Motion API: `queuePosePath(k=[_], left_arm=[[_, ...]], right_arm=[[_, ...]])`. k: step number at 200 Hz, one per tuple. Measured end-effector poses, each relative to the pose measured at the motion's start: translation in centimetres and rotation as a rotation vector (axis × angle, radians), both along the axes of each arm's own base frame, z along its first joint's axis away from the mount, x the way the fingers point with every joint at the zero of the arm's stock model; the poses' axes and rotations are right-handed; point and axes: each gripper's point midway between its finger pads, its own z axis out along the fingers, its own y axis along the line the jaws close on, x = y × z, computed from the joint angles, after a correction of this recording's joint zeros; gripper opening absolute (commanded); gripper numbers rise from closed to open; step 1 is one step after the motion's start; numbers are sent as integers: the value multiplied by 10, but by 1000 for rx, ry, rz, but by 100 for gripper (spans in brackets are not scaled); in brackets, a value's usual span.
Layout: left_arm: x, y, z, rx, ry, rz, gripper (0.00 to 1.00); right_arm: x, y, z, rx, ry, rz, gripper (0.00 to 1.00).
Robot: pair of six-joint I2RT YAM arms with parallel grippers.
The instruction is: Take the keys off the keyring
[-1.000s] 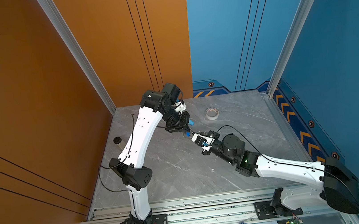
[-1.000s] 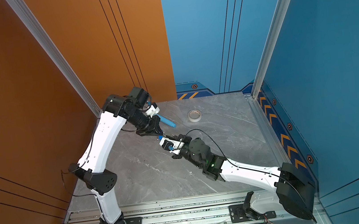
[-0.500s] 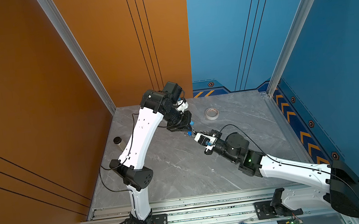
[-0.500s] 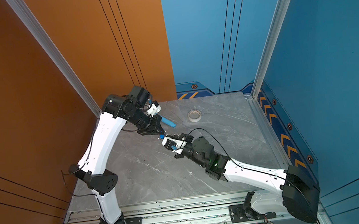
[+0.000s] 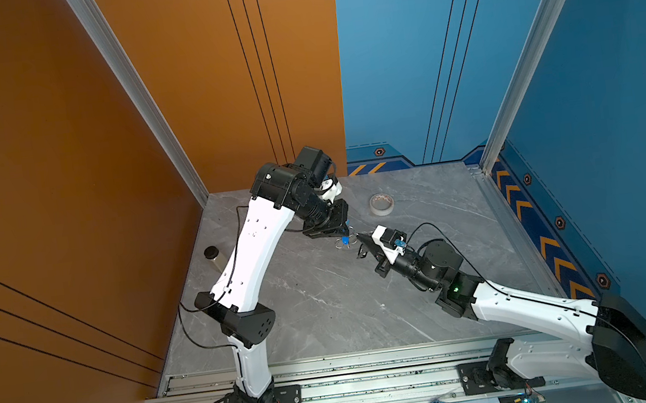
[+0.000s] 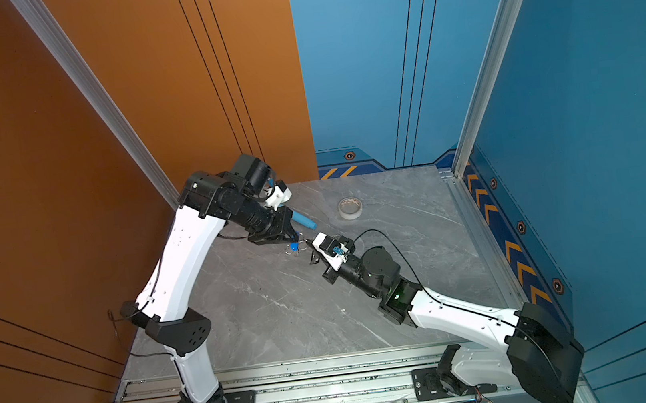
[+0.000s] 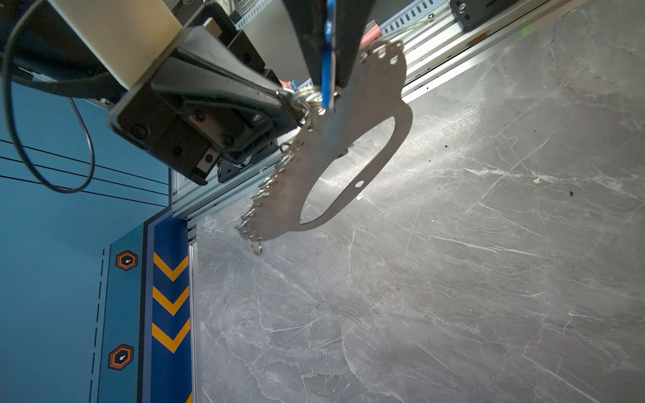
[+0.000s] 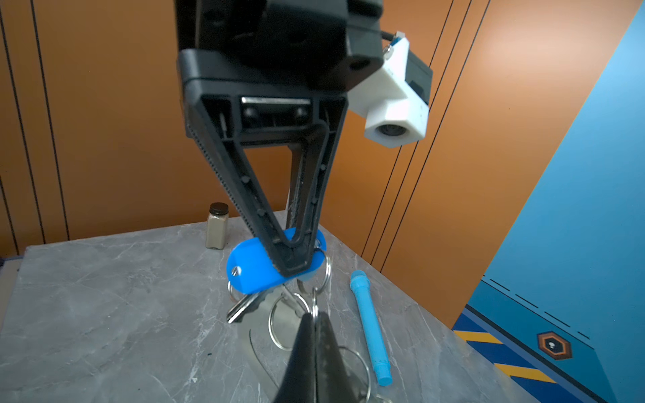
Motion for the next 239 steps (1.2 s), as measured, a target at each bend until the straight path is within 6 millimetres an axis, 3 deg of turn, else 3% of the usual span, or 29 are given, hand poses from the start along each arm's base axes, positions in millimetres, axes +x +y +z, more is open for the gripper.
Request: queuePosePath(k=[62, 128, 192, 239], left_arm=[[-1, -3, 8, -1, -37, 1, 0], [2, 3, 14, 13, -75, 25, 0], [3, 7, 17, 12, -82, 35, 0], [3, 7, 17, 12, -82, 37, 0]], right_arm=[[2, 6, -2, -4, 13, 33, 9], [23, 23, -11, -75, 49, 45, 20], [24, 28, 2, -46, 48, 84, 22], [27, 32, 7, -34, 64, 90, 13]])
